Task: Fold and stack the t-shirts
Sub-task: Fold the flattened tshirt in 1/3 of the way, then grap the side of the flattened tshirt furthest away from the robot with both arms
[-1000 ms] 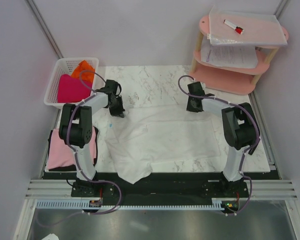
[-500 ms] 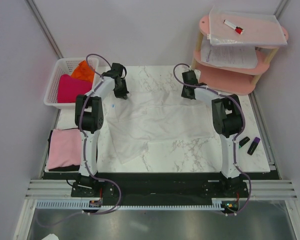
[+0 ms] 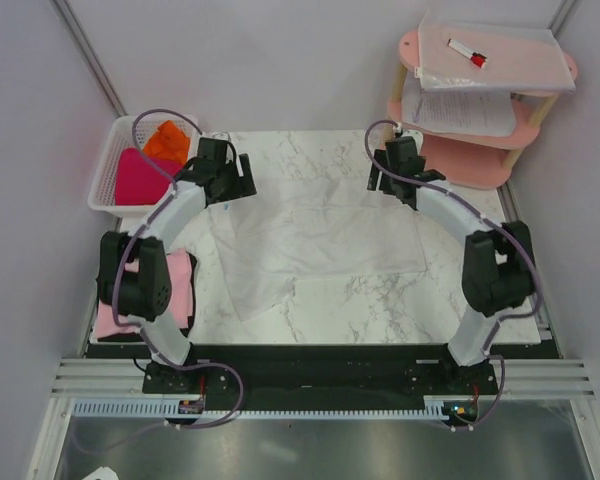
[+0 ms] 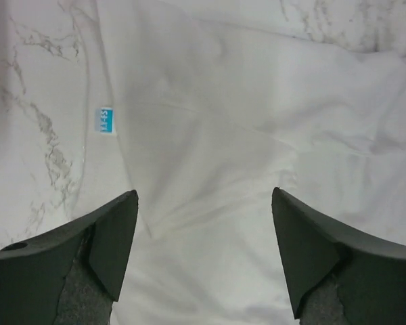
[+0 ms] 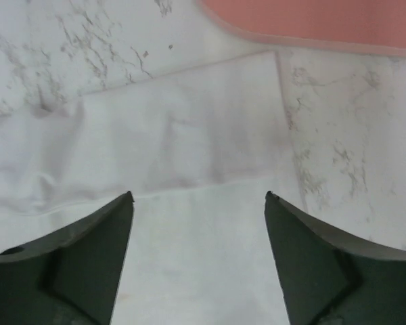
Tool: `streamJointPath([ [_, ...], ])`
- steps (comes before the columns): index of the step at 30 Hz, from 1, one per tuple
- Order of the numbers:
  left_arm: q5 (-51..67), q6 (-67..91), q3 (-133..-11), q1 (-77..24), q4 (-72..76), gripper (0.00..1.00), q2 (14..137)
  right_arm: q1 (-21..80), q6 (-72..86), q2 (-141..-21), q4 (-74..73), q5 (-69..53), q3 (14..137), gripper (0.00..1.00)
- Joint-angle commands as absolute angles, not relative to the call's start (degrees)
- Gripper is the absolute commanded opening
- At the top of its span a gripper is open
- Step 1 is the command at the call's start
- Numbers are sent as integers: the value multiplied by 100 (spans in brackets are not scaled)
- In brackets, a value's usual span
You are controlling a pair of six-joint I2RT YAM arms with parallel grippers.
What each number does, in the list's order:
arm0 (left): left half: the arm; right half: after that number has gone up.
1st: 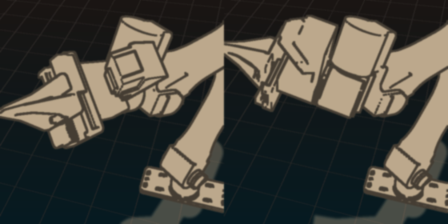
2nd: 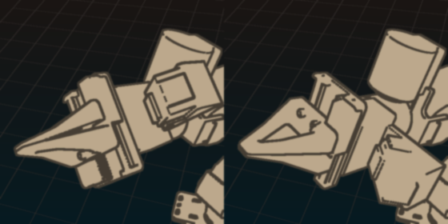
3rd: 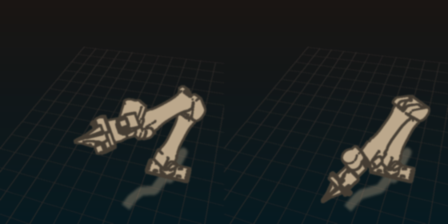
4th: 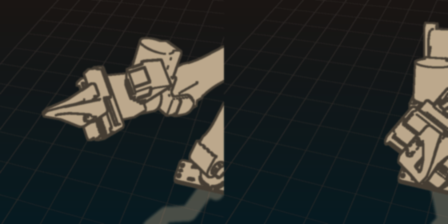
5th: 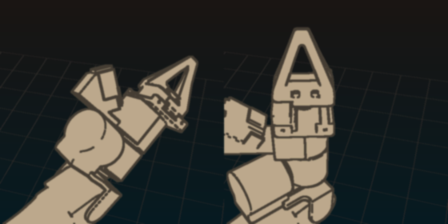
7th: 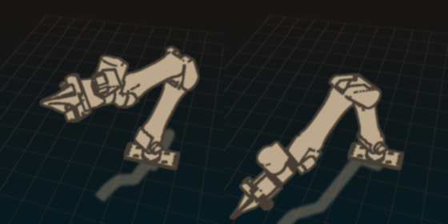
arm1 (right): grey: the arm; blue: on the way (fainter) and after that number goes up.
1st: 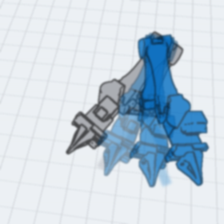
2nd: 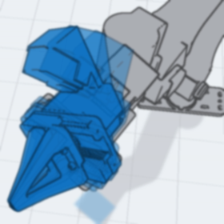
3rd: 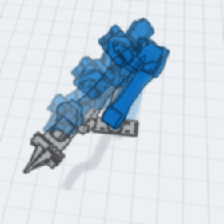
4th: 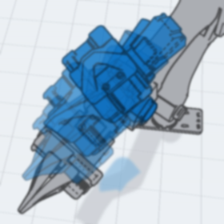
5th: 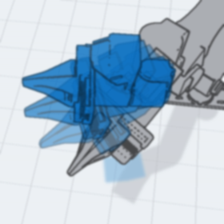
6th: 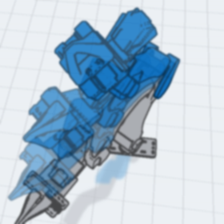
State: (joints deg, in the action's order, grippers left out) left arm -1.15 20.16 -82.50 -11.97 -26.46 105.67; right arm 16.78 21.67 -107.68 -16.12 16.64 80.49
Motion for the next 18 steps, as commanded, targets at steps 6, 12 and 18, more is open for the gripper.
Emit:
streamJointPath([
  [6, 413, 2689, -5082, -1336, -764, 100, 7720, 1504, 2408, -8474, -2118, 1424, 6128, 98],
  [12, 106, 3601, -3482, -1871, -835, 100, 6402, 573, 3014, -7245, -2215, 186, 4704, 98],
  [18, -307, 3867, -2778, -2101, -1571, 100, 5696, 361, 3295, -6742, -2470, 62, 3886, 91],
])
